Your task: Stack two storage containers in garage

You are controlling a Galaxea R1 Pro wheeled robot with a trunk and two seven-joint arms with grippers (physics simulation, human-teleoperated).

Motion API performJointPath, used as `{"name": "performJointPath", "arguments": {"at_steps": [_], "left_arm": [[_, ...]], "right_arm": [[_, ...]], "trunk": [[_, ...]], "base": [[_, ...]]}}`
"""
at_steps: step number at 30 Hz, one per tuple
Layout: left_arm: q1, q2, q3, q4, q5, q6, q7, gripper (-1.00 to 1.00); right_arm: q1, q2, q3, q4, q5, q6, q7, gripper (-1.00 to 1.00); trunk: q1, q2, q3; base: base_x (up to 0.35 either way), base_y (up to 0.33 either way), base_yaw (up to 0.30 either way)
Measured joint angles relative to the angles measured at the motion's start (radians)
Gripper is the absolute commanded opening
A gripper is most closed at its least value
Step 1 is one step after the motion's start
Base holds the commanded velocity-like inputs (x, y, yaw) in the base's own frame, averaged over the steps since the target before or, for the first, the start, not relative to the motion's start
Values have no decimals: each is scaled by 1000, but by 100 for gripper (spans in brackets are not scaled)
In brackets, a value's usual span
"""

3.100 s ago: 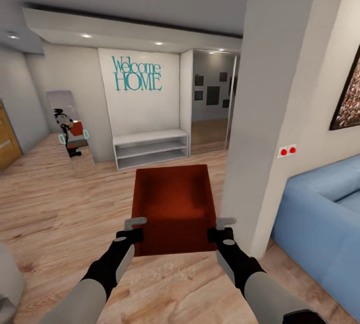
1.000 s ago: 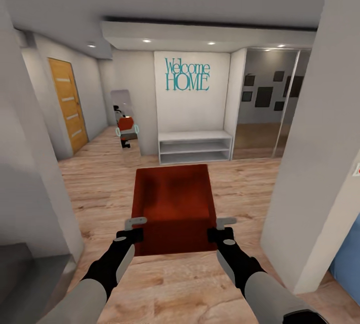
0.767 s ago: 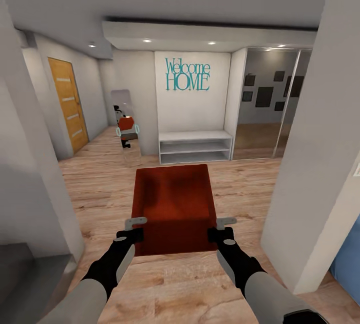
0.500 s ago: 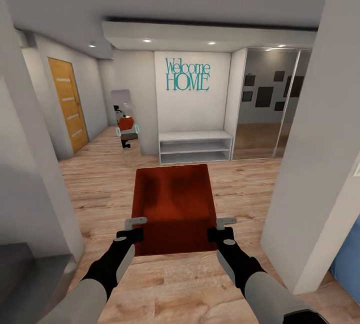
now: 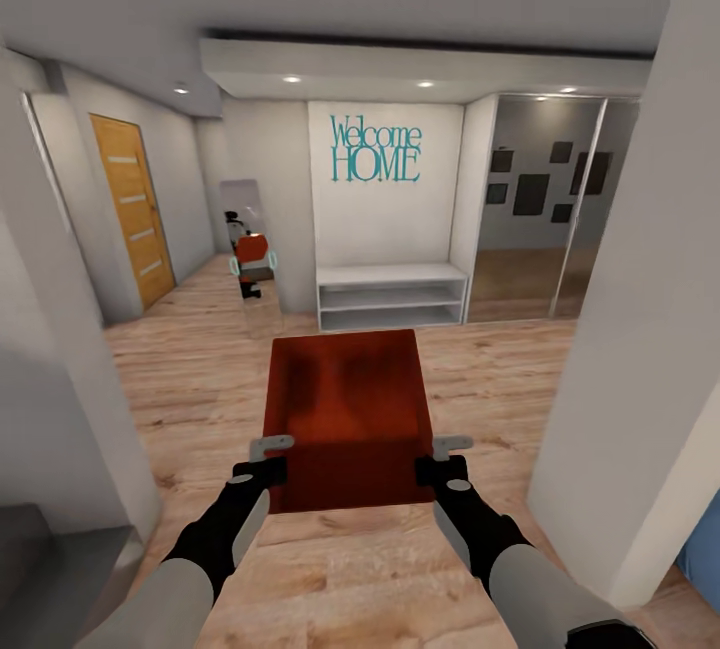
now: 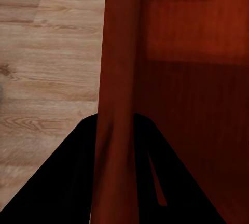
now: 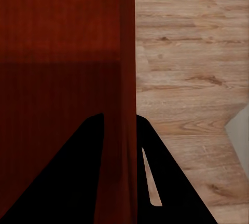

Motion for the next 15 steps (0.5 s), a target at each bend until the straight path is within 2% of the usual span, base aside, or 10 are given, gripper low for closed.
{"name": "performJointPath", "arguments": {"at_steps": [15], "left_arm": [[0, 5, 2, 0, -1, 0, -9, -100]], "right_arm": [[0, 4, 2, 1, -1, -1, -7, -100]], "trunk": [[0, 0, 0]], "base": [[321, 0, 0]]}}
